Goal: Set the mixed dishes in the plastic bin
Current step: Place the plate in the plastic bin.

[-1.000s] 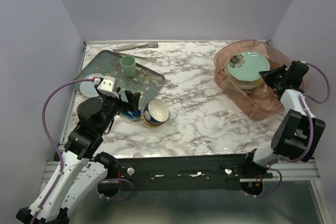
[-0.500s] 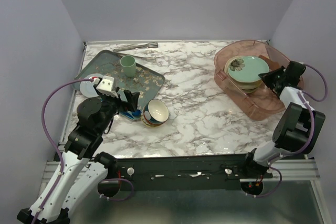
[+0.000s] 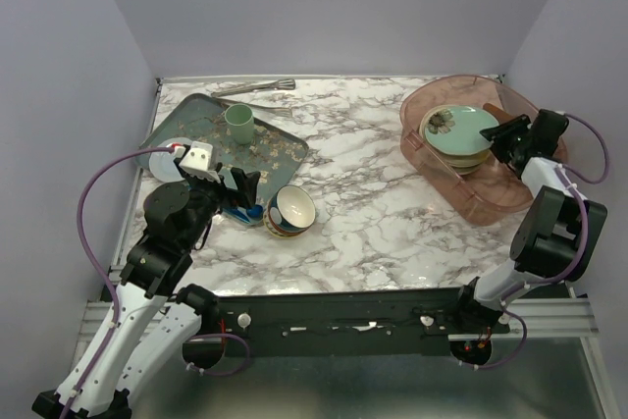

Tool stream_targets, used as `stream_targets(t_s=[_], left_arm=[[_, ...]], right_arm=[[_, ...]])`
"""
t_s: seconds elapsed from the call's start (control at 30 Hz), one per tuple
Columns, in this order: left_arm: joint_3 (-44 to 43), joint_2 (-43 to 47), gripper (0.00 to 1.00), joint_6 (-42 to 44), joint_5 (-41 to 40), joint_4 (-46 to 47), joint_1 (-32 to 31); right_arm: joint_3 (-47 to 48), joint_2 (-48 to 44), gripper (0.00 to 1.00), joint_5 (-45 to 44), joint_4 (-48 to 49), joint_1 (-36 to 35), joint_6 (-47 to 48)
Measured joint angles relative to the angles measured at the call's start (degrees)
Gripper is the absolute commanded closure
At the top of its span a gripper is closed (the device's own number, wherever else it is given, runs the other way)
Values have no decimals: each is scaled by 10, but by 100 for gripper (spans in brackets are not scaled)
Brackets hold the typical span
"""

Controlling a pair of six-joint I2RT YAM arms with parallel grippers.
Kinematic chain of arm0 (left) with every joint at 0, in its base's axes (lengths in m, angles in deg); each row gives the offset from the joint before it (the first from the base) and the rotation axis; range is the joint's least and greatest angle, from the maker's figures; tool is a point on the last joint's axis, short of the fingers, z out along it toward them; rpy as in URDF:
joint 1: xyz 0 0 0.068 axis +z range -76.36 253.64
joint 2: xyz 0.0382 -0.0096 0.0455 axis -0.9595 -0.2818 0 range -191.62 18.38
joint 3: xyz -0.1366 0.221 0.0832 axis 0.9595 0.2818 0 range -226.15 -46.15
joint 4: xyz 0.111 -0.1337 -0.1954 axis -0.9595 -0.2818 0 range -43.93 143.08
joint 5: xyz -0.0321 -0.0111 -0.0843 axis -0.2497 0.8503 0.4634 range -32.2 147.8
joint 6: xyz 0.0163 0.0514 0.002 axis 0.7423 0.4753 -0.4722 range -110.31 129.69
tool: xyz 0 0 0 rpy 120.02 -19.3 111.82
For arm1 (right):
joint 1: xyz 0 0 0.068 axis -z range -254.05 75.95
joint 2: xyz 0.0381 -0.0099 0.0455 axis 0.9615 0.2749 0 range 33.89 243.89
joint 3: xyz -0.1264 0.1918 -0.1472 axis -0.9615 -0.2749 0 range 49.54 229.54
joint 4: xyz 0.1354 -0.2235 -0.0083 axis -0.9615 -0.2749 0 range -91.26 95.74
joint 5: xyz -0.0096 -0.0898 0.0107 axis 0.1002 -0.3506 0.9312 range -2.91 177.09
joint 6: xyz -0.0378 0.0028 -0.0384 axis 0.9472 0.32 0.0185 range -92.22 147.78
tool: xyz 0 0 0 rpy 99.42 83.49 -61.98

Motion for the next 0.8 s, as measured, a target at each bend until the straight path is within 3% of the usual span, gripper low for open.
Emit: stream_targets(t_s=[0.43,0.8], left_arm=[[0,0,1,0,0,0,3],[0,0,1,0,0,0,3]], right_arm=[[39,11,22,-55,-42,-33,57],[65,11,19,-126,-85,-75,129]])
